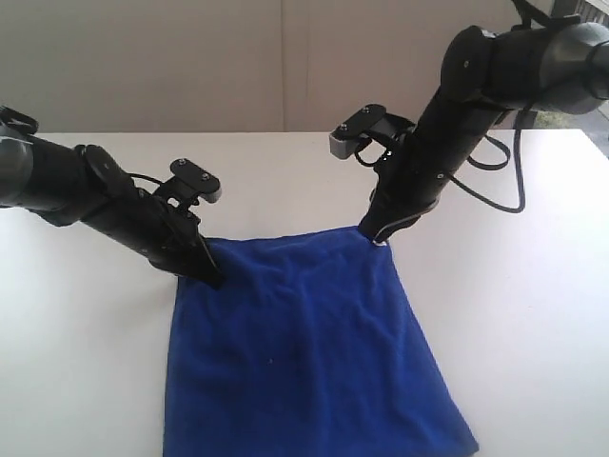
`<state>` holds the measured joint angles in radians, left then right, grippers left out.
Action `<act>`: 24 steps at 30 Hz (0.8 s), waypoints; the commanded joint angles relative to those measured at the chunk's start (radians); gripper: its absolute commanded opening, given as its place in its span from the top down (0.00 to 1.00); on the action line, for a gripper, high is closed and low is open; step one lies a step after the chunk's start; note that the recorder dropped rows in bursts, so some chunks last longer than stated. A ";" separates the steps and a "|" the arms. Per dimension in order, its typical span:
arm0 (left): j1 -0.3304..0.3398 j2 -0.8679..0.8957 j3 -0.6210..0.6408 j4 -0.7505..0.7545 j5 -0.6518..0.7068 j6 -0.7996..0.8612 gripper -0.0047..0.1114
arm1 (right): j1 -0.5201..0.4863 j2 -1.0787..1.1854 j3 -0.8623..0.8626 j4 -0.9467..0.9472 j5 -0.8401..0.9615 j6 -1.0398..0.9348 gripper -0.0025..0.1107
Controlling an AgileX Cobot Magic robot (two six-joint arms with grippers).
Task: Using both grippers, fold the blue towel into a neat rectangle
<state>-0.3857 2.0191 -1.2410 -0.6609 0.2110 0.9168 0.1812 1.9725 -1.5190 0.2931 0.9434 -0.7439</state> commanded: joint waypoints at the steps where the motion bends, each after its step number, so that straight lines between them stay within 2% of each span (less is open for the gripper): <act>1: 0.002 0.067 -0.072 0.001 0.082 0.006 0.96 | -0.002 -0.036 0.021 -0.042 -0.016 0.041 0.98; 7: 0.002 0.105 -0.150 0.008 0.150 0.006 0.96 | -0.002 -0.039 0.046 -0.044 -0.026 0.047 0.98; 12: 0.005 0.098 -0.167 0.012 0.195 0.000 0.96 | -0.002 -0.040 0.078 -0.044 -0.044 0.049 0.98; 16: 0.006 0.016 -0.167 0.012 0.258 0.000 0.96 | -0.002 -0.044 0.080 -0.028 -0.022 0.063 0.98; 21: 0.002 -0.056 -0.154 0.004 0.439 -0.007 0.96 | -0.002 -0.046 0.118 0.058 -0.035 0.073 0.98; 24: -0.005 -0.050 -0.093 -0.012 0.422 -0.015 0.96 | -0.002 -0.046 0.185 0.072 -0.094 0.073 0.98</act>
<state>-0.3852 1.9653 -1.3882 -0.6574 0.6002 0.9150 0.1812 1.9353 -1.3878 0.3410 0.8958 -0.6739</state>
